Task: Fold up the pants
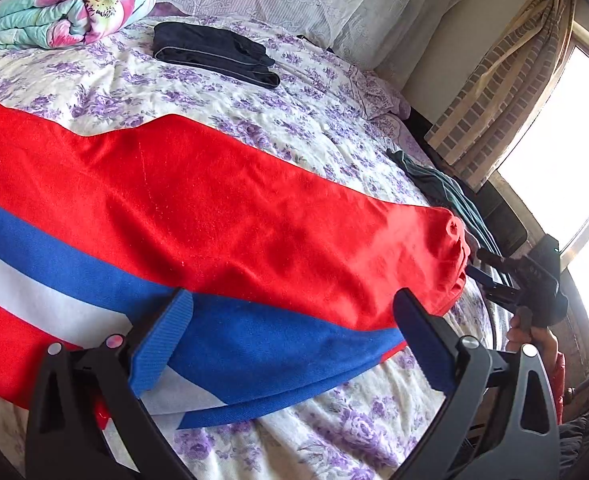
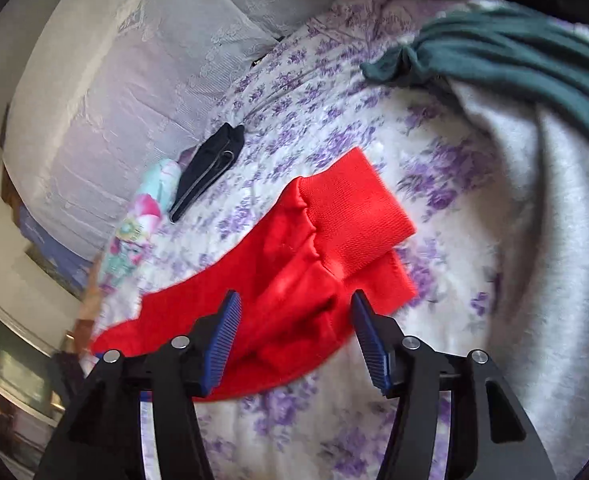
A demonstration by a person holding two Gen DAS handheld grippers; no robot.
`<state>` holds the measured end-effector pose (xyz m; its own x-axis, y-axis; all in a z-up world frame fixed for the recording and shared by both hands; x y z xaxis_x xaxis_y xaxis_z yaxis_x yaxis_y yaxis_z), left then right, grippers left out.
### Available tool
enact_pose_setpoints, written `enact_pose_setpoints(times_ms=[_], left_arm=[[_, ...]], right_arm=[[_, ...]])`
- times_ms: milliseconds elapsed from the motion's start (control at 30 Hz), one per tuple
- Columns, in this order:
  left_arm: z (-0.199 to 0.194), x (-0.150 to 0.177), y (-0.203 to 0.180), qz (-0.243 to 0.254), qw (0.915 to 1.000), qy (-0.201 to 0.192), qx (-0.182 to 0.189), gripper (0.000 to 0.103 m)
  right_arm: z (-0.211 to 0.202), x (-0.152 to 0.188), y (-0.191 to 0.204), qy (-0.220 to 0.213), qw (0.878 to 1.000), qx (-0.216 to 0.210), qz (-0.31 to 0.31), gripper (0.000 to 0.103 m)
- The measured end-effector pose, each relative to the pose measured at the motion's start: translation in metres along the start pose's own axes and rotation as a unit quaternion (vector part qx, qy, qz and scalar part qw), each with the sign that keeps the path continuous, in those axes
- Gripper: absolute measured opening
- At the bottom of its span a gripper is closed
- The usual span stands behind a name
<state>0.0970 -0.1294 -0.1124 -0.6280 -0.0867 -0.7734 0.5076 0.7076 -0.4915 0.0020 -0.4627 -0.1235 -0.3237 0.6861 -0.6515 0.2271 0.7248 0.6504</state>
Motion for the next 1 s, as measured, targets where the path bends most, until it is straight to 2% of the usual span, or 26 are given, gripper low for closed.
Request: enact_pose_setpoints(times_ms=[100,133,167,233,300,400,467,500,533,600,633,733,800,900,1000], left_arm=[[0.0,0.0,0.0,0.001,1.0,0.0,0.0,0.098],[0.0,0.0,0.0,0.0,1.0,0.0,0.0,0.098],[0.0,0.0,0.0,0.0,1.0,0.0,0.0,0.098],[-0.001,0.0,0.0,-0.001,1.0,-0.001,0.002,0.098],[-0.004,-0.003,0.0,-0.009,0.9999,-0.006,0.012,0.098],[-0.013,-0.01,0.004,-0.048,0.9973,-0.025,0.05,0.098],[-0.016,-0.012,0.007,-0.067,0.9952,-0.028,0.066,0.098],[-0.016,-0.012,0.007,-0.068,0.995,-0.028,0.067,0.098],[-0.015,-0.012,0.005,-0.063,0.9956,-0.026,0.064,0.098],[-0.012,-0.01,0.002,-0.047,0.9974,-0.018,0.052,0.098],[-0.01,-0.008,0.0,-0.036,0.9983,-0.013,0.043,0.098],[-0.007,-0.006,-0.002,-0.024,0.9992,-0.008,0.032,0.098],[-0.008,-0.007,0.0,-0.032,0.9991,-0.012,0.027,0.098],[-0.01,-0.013,0.001,-0.041,0.999,-0.017,-0.001,0.098],[-0.01,-0.037,-0.001,-0.045,0.9981,-0.033,-0.026,0.098]], right_arm=[[0.01,-0.003,-0.01,0.008,1.0,-0.001,0.014,0.052],[0.013,-0.004,-0.011,0.006,1.0,0.003,0.011,0.042],[0.014,-0.005,-0.012,0.003,1.0,0.005,0.009,0.027],[0.013,-0.009,-0.012,-0.007,1.0,-0.003,0.017,0.016],[0.004,-0.013,-0.005,-0.021,1.0,-0.016,0.016,0.014],[-0.018,-0.018,0.011,-0.026,0.999,-0.034,-0.006,0.014],[-0.018,-0.016,-0.001,-0.006,1.0,-0.012,-0.017,0.015],[-0.012,-0.009,-0.013,0.016,1.0,0.009,-0.021,0.017],[-0.007,-0.003,-0.025,0.035,0.999,0.027,-0.014,0.017],[-0.011,0.002,-0.035,0.033,0.999,0.011,0.034,0.019],[-0.016,0.002,-0.033,0.032,0.999,0.009,0.037,0.024],[-0.03,0.0,-0.019,0.028,0.999,0.004,0.02,0.05],[-0.033,0.002,-0.017,0.038,0.999,0.007,0.018,0.051],[-0.025,0.002,-0.025,0.036,0.998,0.004,0.042,0.055],[-0.013,0.001,-0.032,0.017,0.998,0.009,0.061,0.055]])
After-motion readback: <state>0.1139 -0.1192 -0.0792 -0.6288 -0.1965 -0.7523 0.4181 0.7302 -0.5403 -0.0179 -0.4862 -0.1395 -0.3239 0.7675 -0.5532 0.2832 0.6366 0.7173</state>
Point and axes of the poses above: each gripper's, at about its wrist camera, not at the fingertips, and z roughly the way its jaws point, y to its left, x to its underside, the point moved 7 cm from there along z, roughly the way its jaws point, and after that the axes turned 14 degrees about -y, right-handed, at the moved point
